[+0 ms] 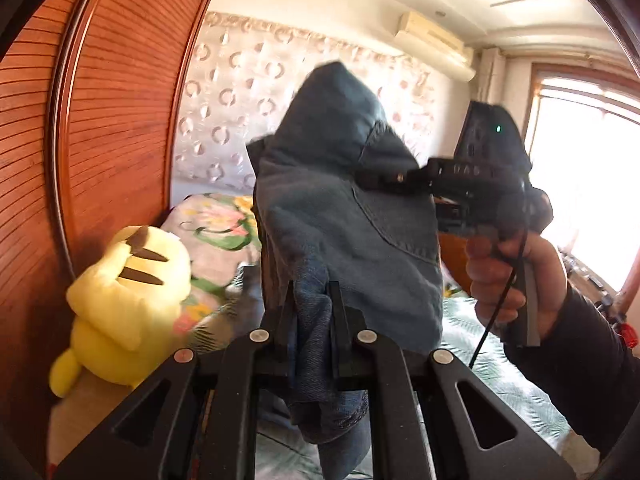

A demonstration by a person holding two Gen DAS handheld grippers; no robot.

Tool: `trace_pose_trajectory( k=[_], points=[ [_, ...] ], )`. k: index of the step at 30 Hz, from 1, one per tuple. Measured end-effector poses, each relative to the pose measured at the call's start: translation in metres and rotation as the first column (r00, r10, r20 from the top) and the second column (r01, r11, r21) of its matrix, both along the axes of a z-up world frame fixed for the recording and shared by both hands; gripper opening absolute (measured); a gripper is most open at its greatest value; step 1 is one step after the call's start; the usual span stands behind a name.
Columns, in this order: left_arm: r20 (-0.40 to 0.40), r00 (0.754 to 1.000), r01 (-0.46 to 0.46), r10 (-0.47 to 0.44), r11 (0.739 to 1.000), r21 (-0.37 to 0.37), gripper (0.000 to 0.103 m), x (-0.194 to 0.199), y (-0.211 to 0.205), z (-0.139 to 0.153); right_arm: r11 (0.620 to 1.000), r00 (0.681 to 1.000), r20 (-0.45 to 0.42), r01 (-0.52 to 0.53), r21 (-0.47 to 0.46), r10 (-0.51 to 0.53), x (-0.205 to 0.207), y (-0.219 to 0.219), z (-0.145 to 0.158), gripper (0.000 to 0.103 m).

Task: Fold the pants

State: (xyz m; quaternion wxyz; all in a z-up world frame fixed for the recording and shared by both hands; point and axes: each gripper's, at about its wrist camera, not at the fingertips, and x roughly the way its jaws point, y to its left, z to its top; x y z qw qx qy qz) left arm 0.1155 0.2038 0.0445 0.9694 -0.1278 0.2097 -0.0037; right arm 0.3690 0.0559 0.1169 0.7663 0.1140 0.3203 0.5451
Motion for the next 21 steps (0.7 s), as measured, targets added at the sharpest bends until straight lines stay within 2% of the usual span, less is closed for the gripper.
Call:
trace_pose_trajectory(
  k=[3, 6, 8, 10, 13, 16, 19, 21],
  points=[
    [-0.093, 0.996, 0.009, -0.008, 1.0, 0.007, 0.013, 0.036, 0.017, -0.032, 1.0, 0.997, -0.076, 0.017, -0.008, -0.017, 0.037, 0.019, -0.042, 0.027],
    [-0.201, 0.979, 0.02, -0.025, 0.999, -0.028, 0.013, 0.073, 0.017, -0.074, 0.994, 0.989, -0.132, 0.049, -0.093, -0.061, 0.077, 0.03, -0.094, 0.029],
    [-0.222, 0.975, 0.027, -0.032, 0.999, -0.024, 0.013, 0.081, 0.019, -0.086, 0.982, 0.988, -0.124, 0.065, -0.179, -0.088, 0.098, 0.032, -0.116, 0.036],
    [-0.228, 0.973, 0.026, -0.029, 1.0, -0.014, 0.013, 0.084, 0.019, -0.089, 0.968, 0.988, -0.12, 0.061, -0.243, -0.093, 0.11, 0.028, -0.126, 0.048],
    [-0.234, 0.972, 0.027, -0.027, 1.0, -0.005, 0.013, 0.089, 0.022, -0.089, 0.948, 0.995, -0.018, 0.088, -0.305, -0.098, 0.115, 0.022, -0.117, 0.06],
    [-0.246, 0.969, 0.023, -0.02, 1.0, 0.01, 0.013, 0.092, 0.023, -0.09, 0.926, 0.982, 0.146, 0.167, -0.34, -0.123, 0.111, 0.015, -0.097, 0.062],
    [-0.259, 0.966, 0.019, -0.015, 1.0, 0.012, 0.013, 0.096, 0.024, -0.094, 0.897, 0.951, 0.276, 0.237, -0.372, -0.137, 0.091, 0.029, -0.093, 0.062],
    [-0.262, 0.965, 0.015, -0.011, 1.0, 0.016, 0.013, 0.098, 0.025, -0.097, 0.881, 0.942, 0.303, 0.263, -0.394, -0.146, 0.091, 0.037, -0.101, 0.061]
  ],
)
